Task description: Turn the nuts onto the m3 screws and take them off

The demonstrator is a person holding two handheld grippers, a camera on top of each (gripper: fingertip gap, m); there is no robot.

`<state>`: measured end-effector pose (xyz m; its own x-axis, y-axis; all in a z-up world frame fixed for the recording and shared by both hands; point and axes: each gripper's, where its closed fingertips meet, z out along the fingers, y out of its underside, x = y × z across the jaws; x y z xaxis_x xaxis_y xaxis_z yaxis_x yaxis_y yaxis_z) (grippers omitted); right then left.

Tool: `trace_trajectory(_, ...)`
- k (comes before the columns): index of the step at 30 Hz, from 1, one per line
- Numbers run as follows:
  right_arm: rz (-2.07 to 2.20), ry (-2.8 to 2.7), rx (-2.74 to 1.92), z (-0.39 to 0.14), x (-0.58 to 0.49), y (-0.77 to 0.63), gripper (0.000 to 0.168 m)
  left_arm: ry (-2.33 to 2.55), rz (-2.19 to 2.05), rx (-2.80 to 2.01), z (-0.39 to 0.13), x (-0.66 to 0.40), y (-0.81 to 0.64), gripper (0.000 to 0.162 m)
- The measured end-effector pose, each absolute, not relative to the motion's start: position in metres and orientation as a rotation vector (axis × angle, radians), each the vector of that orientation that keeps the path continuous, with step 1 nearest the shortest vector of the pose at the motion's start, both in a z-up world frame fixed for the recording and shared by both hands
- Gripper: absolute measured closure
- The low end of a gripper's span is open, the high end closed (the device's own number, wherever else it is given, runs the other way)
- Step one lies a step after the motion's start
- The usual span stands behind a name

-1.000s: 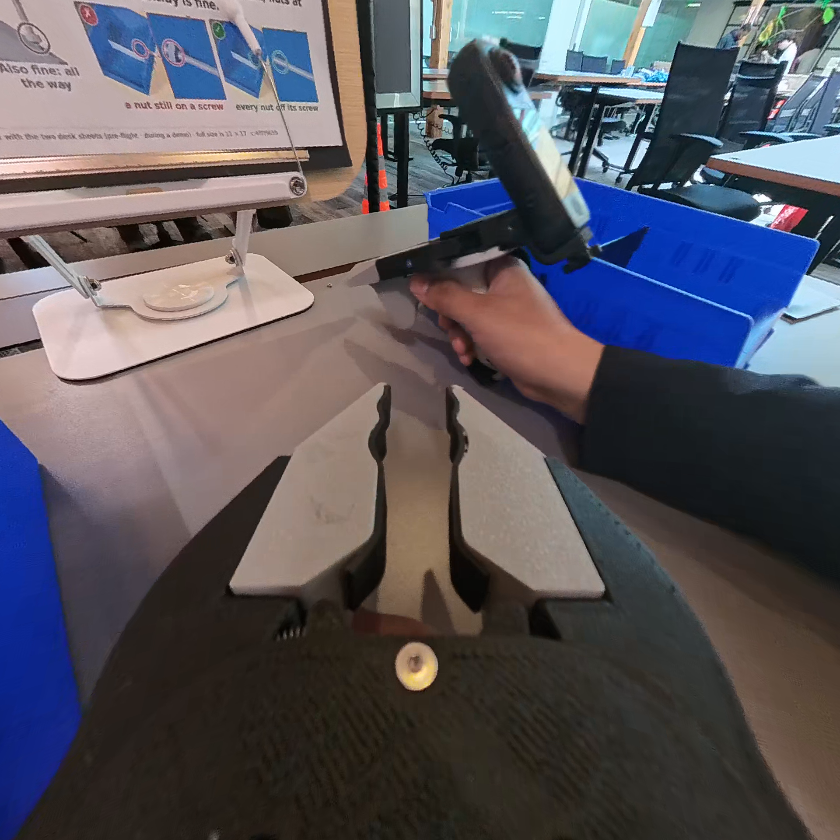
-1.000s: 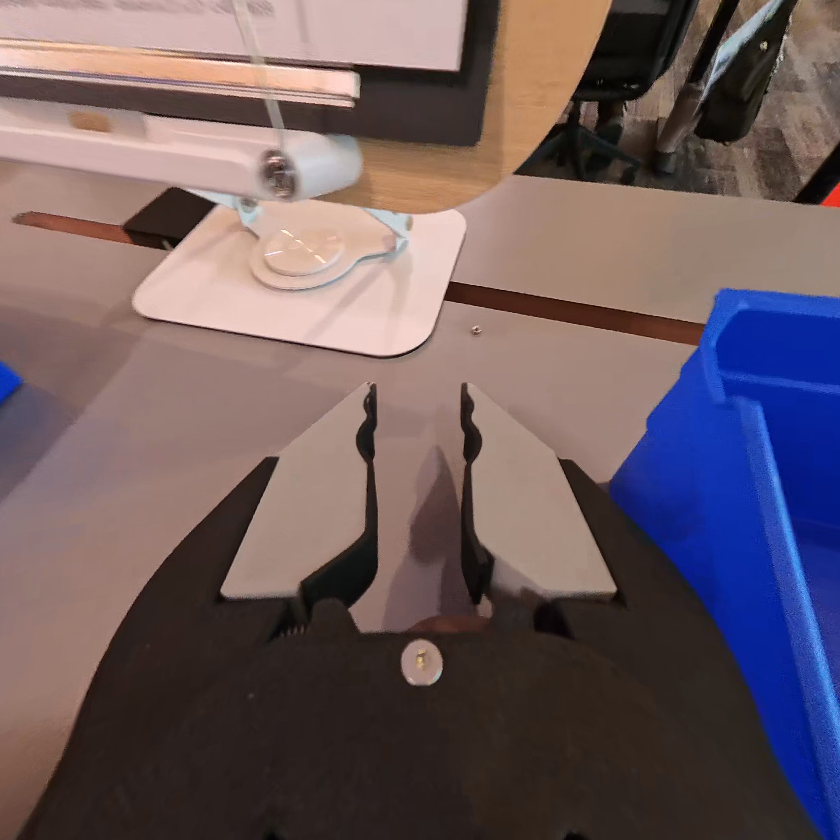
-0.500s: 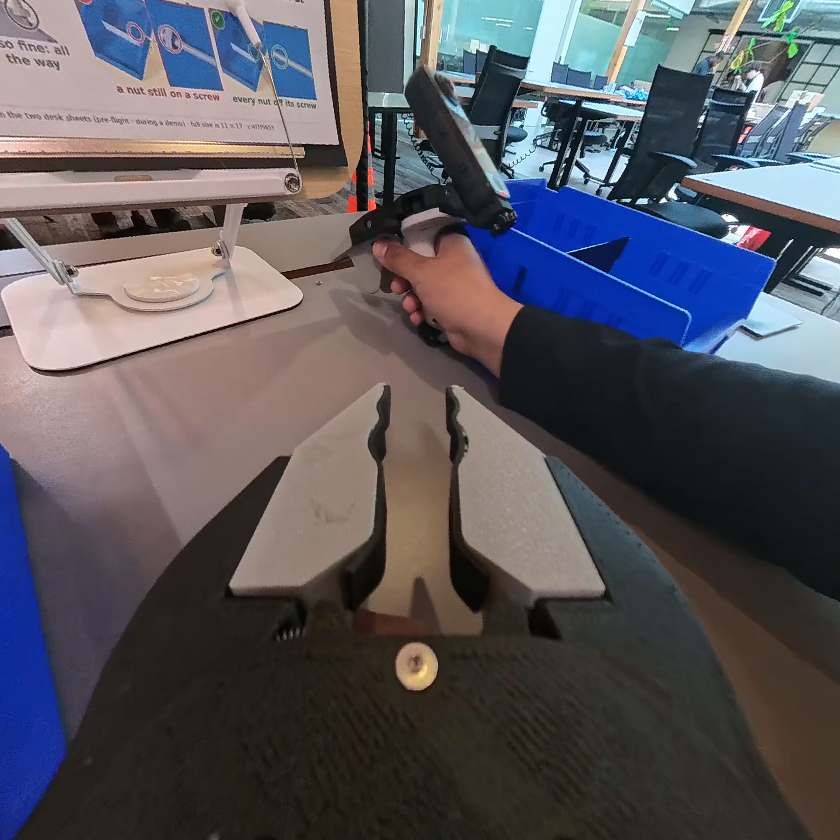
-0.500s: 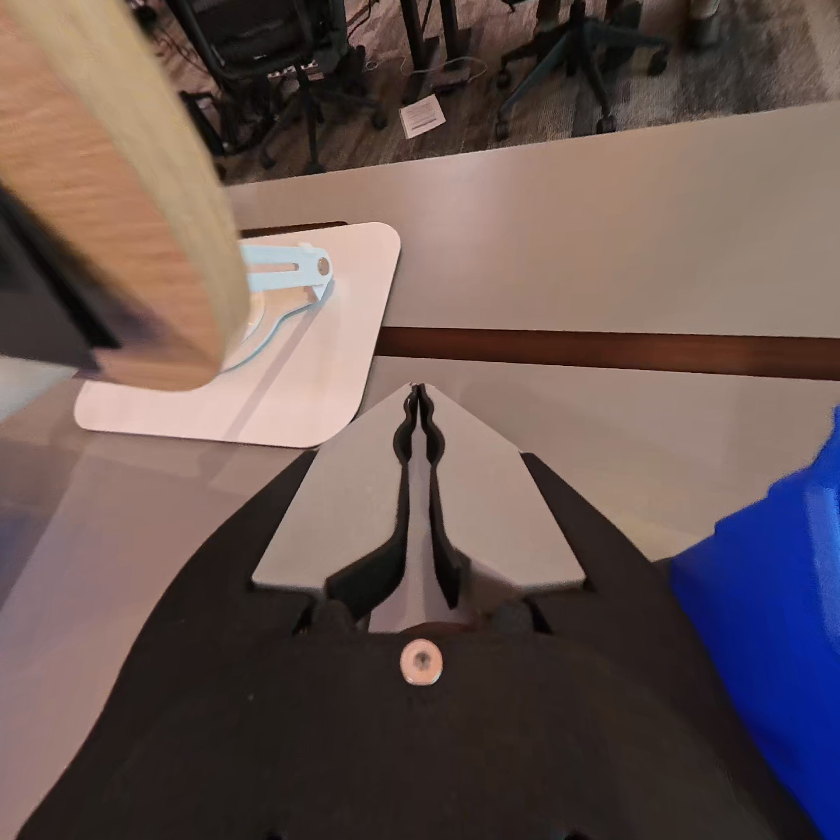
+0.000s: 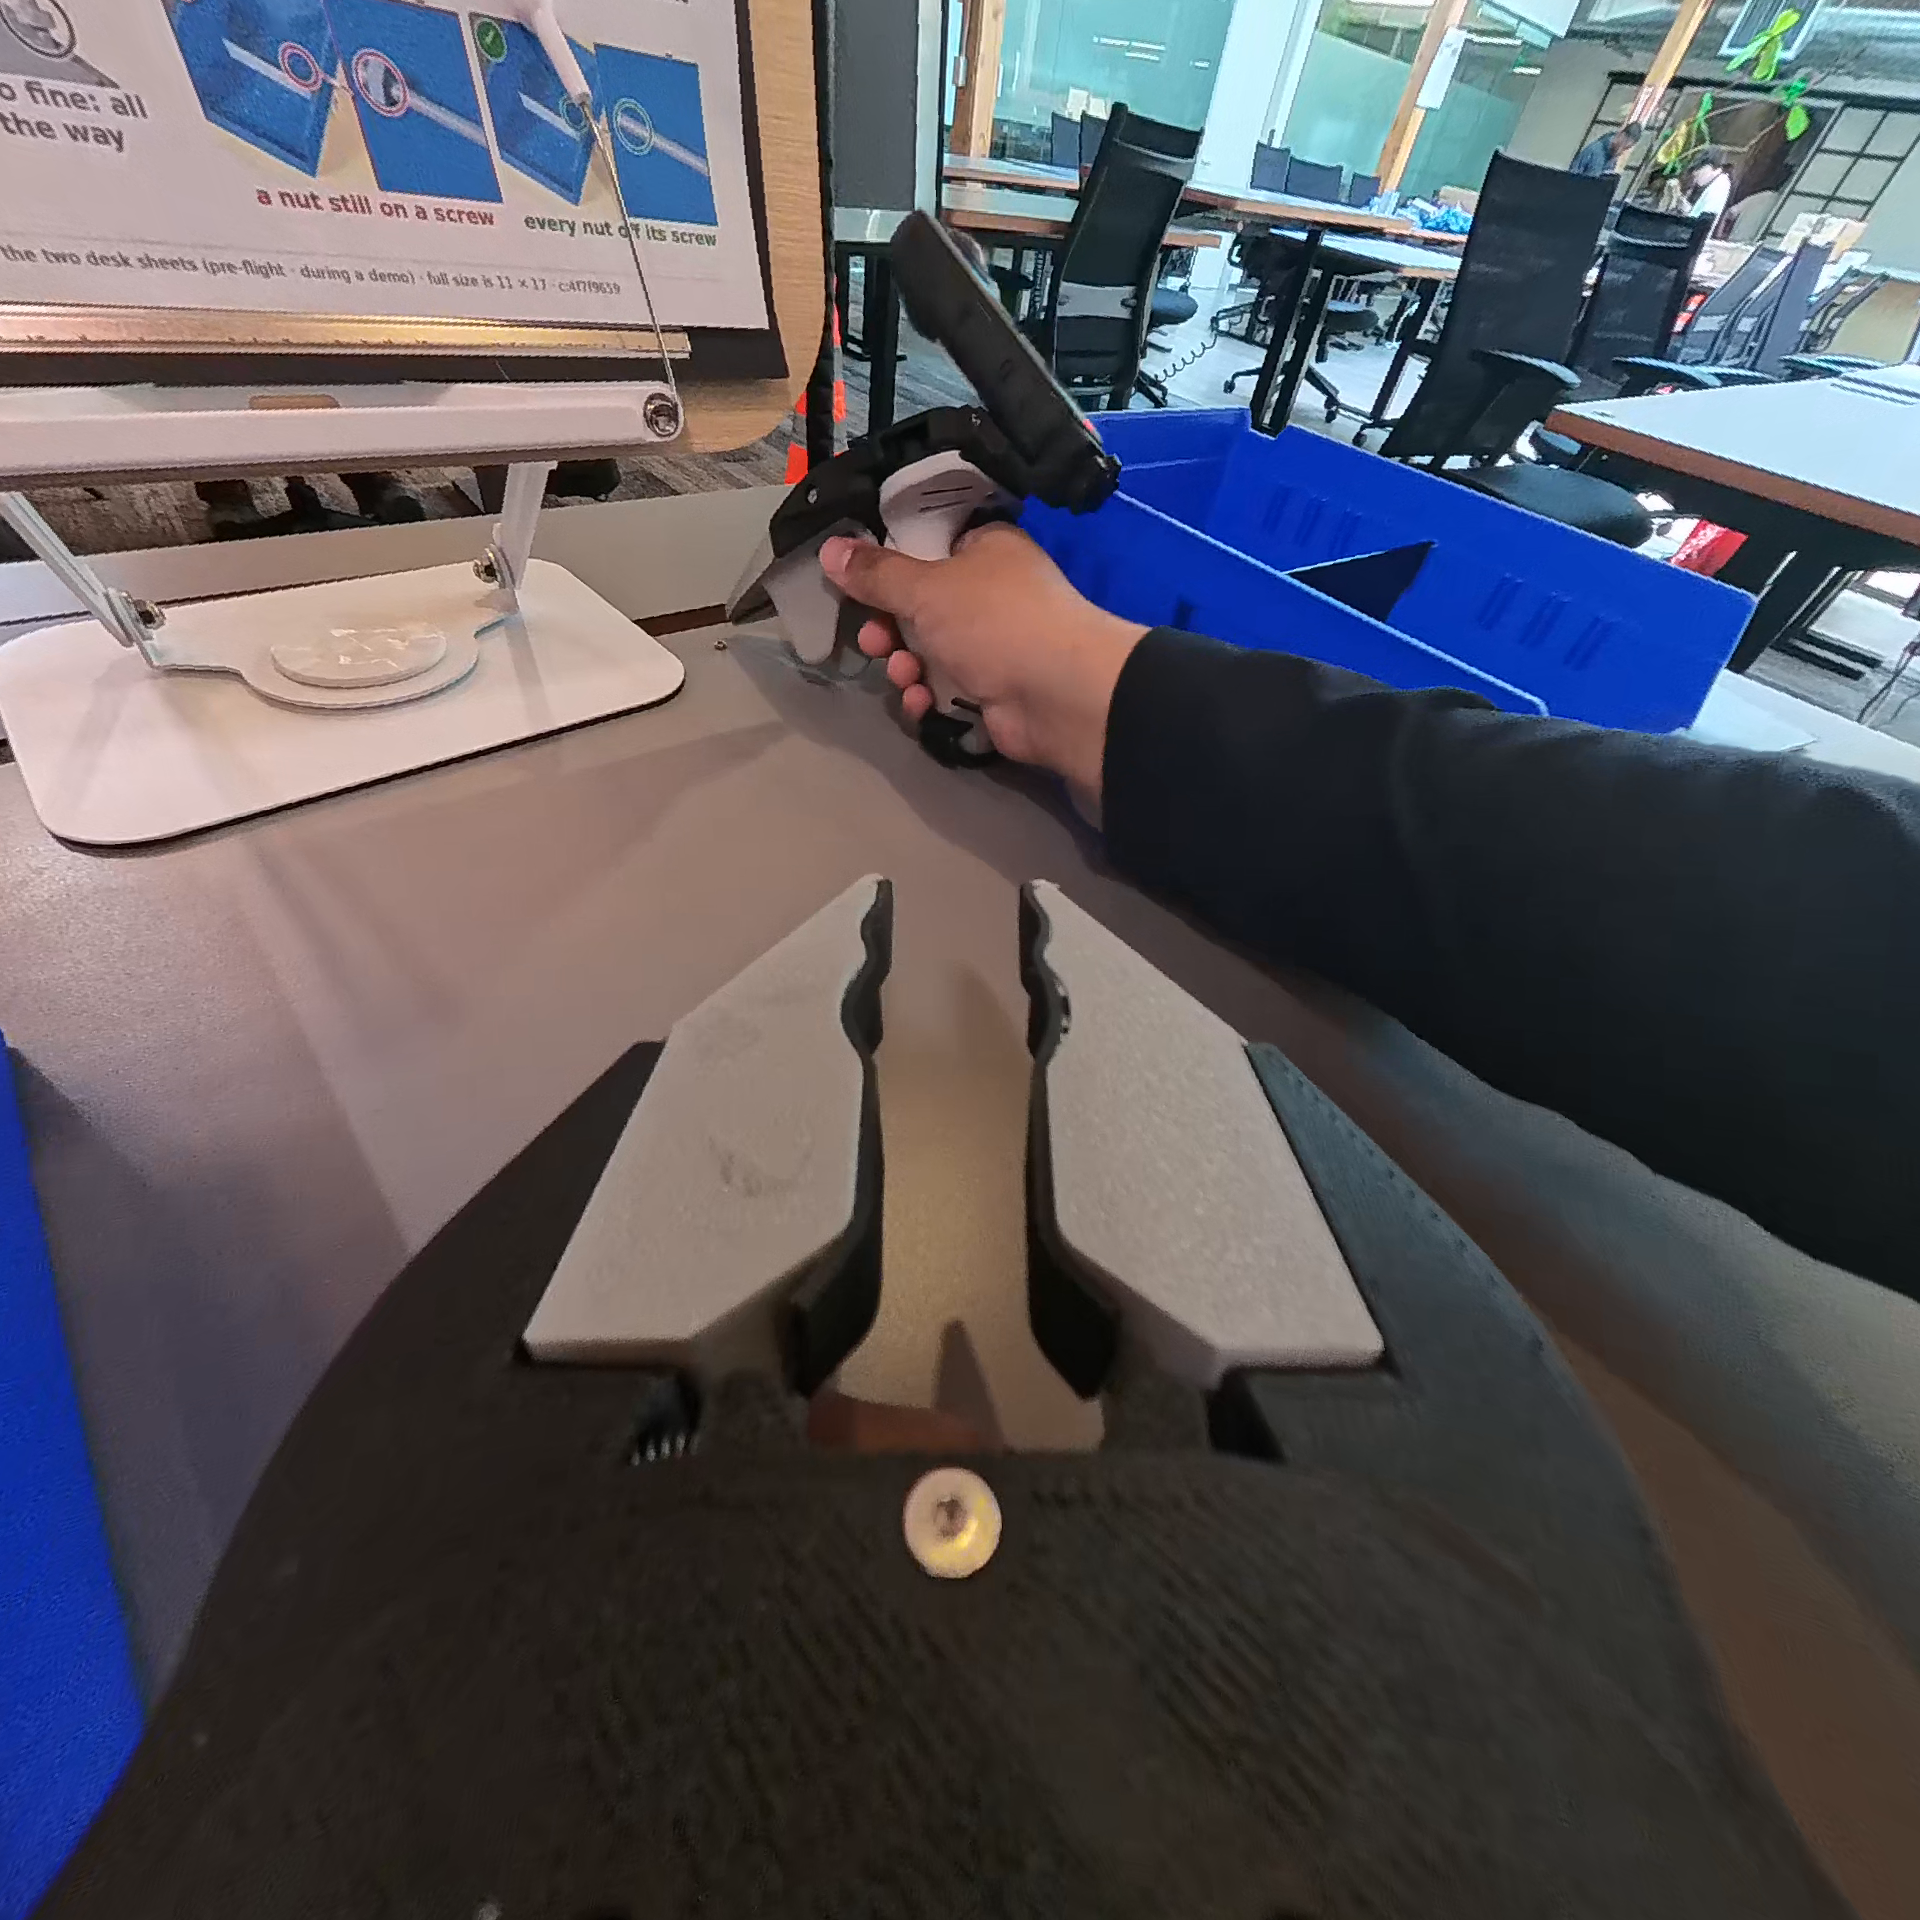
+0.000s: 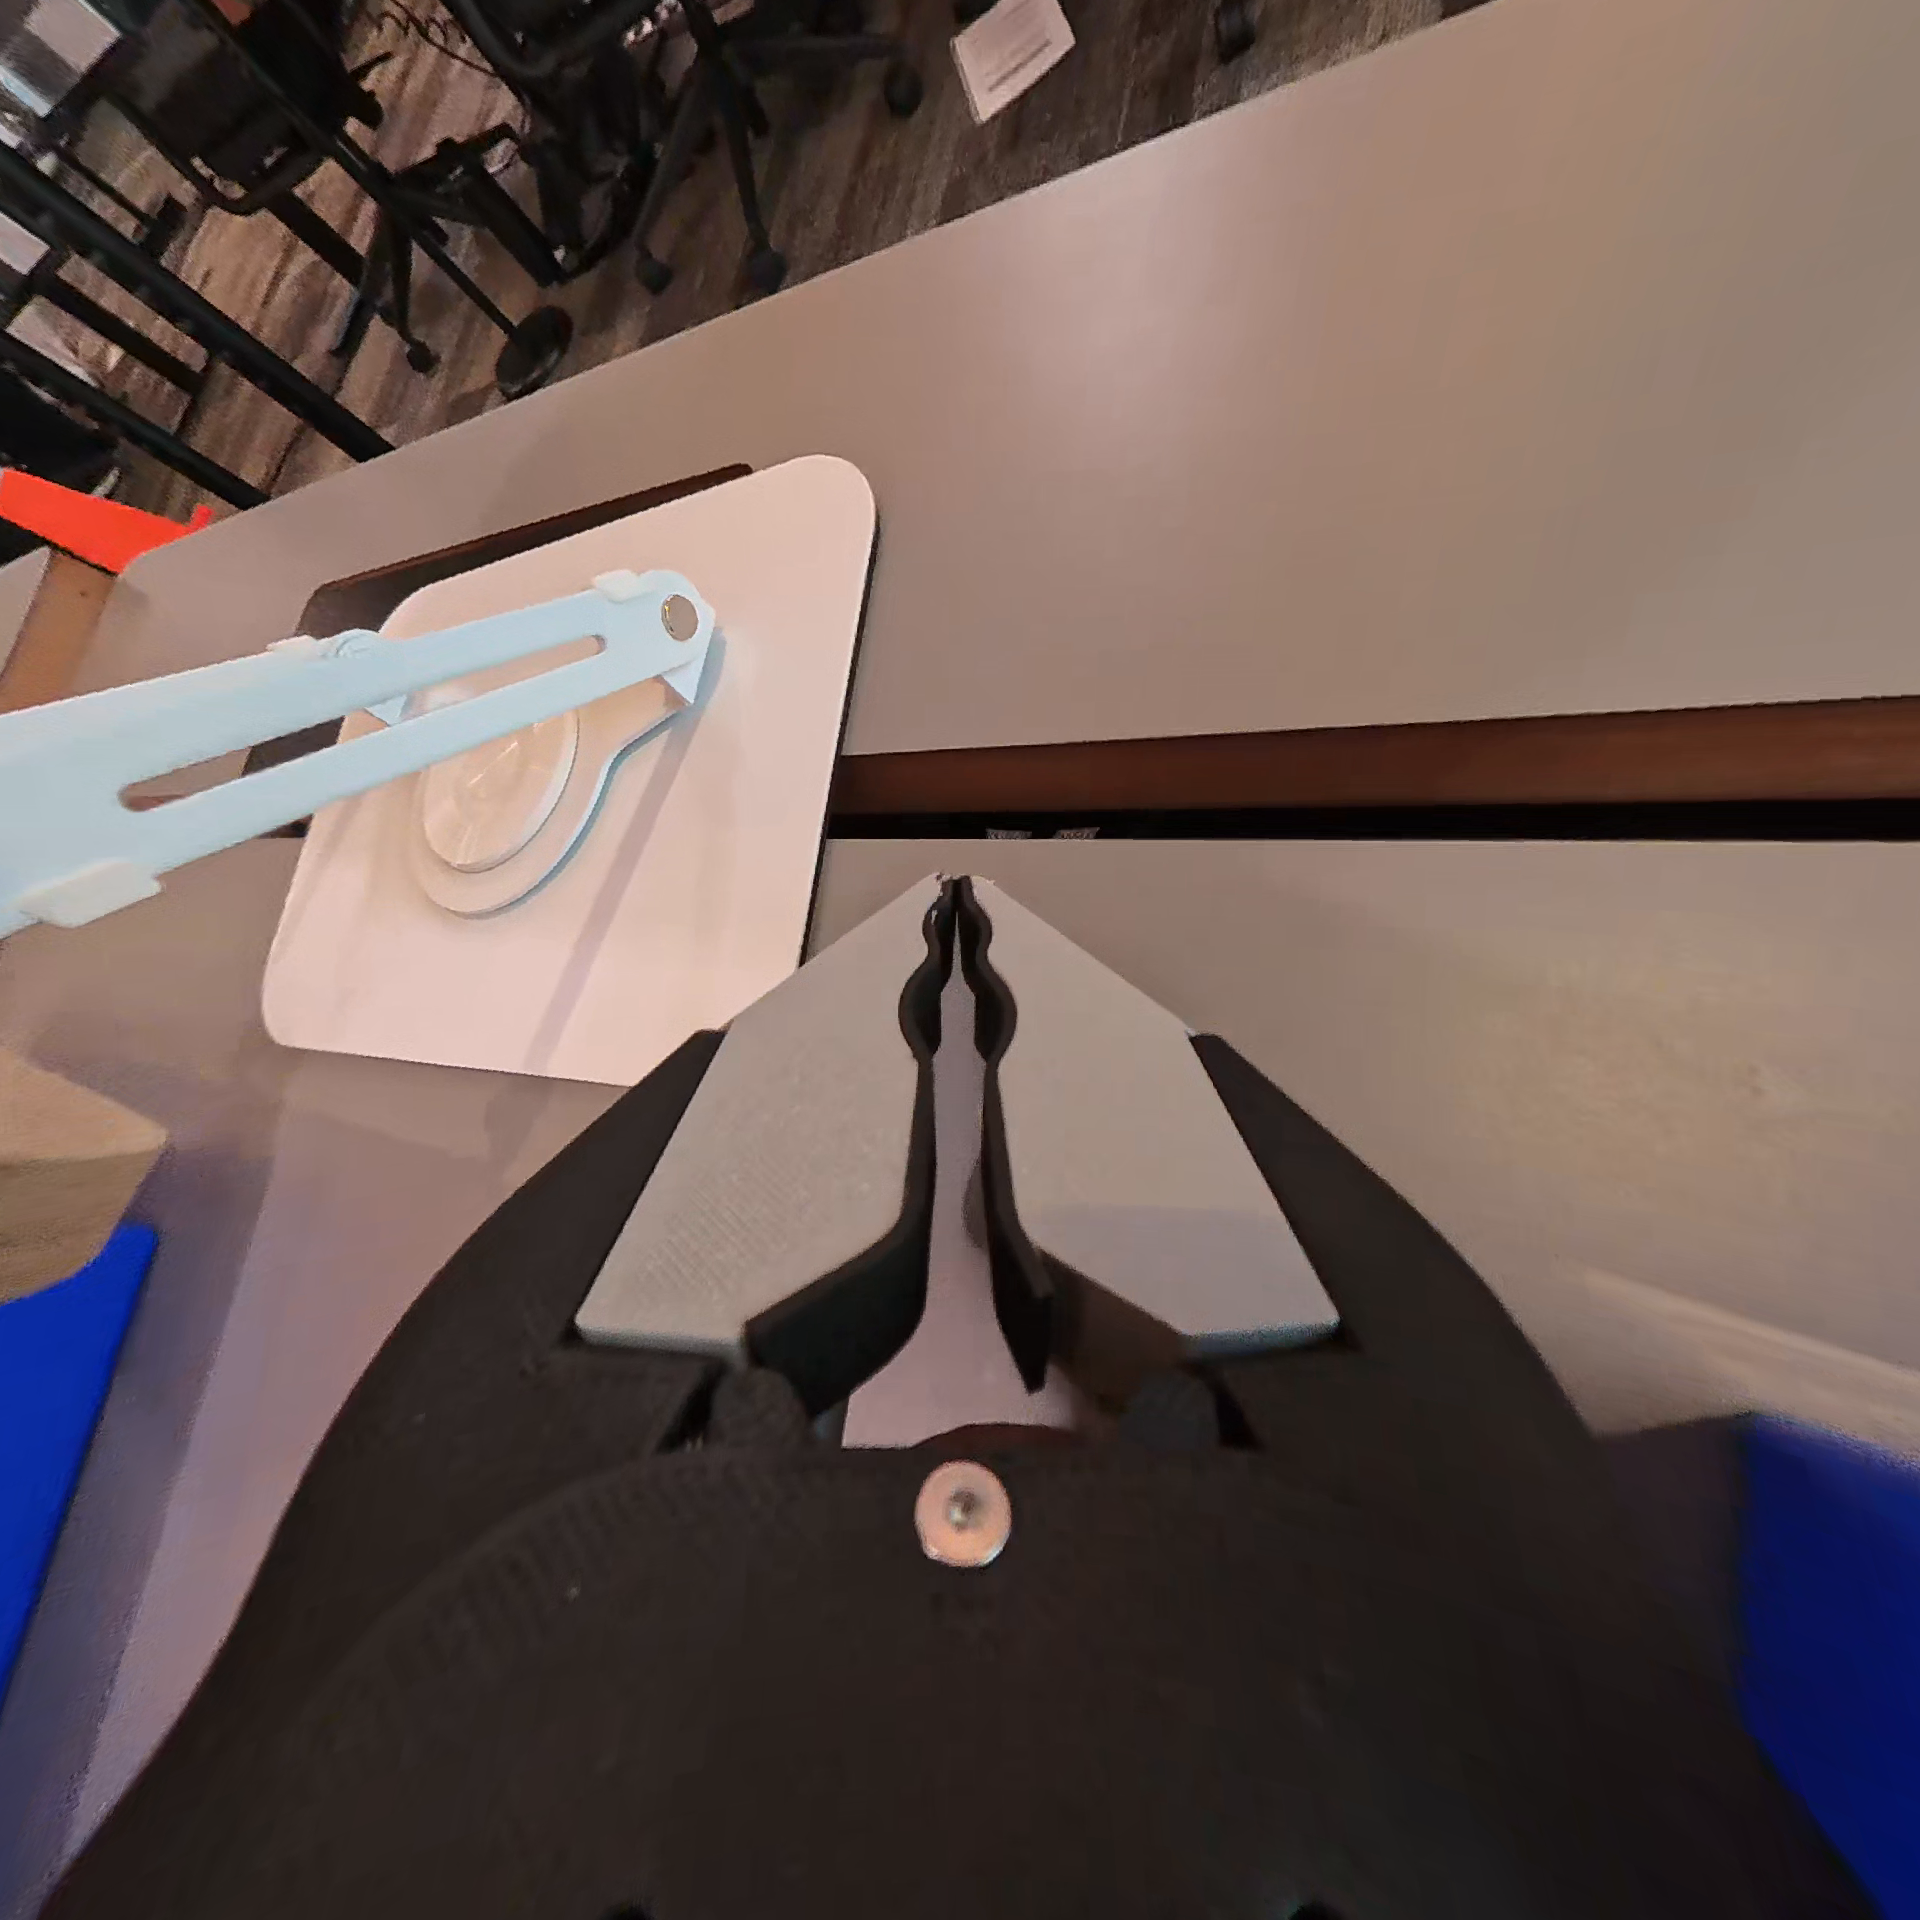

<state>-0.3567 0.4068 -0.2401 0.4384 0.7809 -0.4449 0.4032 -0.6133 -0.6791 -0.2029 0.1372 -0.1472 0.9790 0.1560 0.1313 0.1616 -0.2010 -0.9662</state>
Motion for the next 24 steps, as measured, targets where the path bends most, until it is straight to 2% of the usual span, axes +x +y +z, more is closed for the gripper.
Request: trace_trajectory(24,1.025,-1.113,-2.283,-0.2463,-0.3643,0.4042,0.168,-0.238,-0.022,-1.784,-0.1482,-0.2024,0.1376,0.139)
